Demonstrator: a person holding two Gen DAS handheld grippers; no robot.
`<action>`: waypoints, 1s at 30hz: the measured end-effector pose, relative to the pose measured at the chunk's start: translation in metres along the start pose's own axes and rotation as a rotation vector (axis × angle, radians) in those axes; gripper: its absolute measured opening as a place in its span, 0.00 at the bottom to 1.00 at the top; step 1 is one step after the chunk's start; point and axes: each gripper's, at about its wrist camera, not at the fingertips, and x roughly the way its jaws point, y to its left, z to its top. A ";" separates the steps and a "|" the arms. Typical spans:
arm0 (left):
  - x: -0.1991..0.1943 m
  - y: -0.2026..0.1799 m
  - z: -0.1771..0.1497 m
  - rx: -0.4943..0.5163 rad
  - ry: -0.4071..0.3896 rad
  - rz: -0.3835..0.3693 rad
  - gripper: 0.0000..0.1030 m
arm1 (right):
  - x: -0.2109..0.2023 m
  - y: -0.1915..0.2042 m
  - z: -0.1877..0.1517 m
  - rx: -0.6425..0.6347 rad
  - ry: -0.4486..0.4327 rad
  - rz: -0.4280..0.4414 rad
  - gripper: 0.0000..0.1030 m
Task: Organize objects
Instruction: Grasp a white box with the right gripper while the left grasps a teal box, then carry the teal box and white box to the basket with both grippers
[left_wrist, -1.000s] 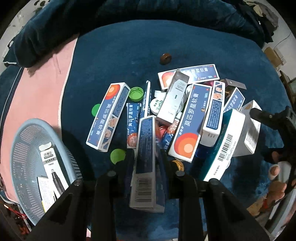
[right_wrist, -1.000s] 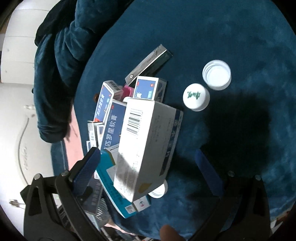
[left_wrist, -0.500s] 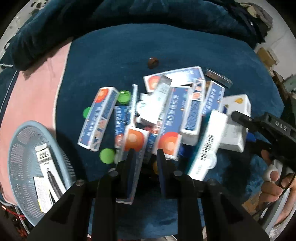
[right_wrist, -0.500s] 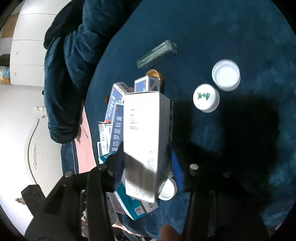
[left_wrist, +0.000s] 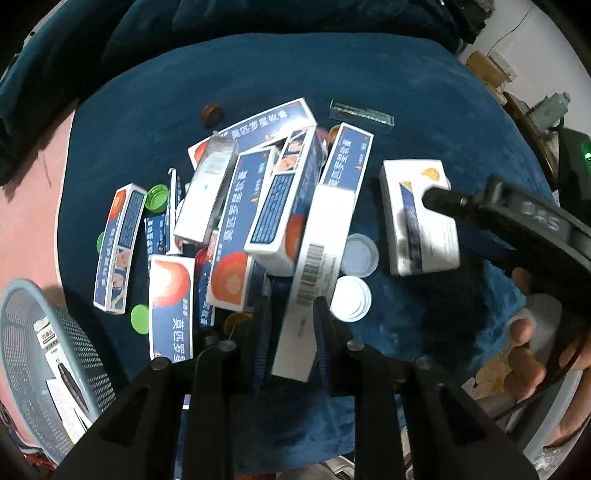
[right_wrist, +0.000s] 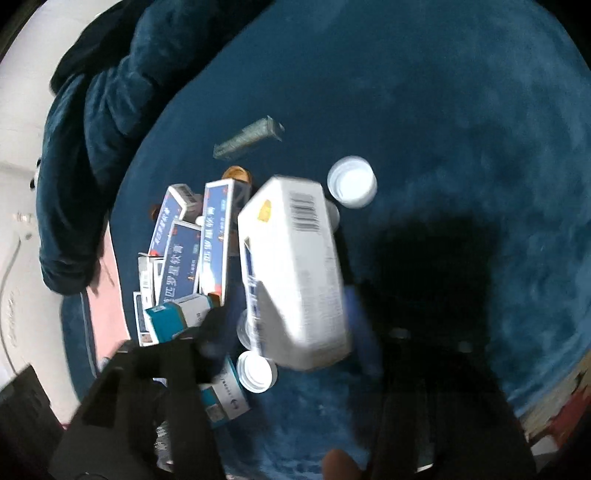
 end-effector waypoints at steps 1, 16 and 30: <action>-0.001 0.000 0.000 -0.001 -0.005 0.004 0.29 | -0.001 0.004 0.000 -0.028 -0.010 -0.008 0.91; 0.011 -0.023 0.002 0.065 0.013 0.056 0.54 | 0.032 0.021 -0.005 -0.292 0.039 -0.251 0.70; 0.043 -0.042 0.007 0.120 0.090 0.054 0.61 | 0.016 -0.020 0.005 -0.197 0.056 -0.178 0.70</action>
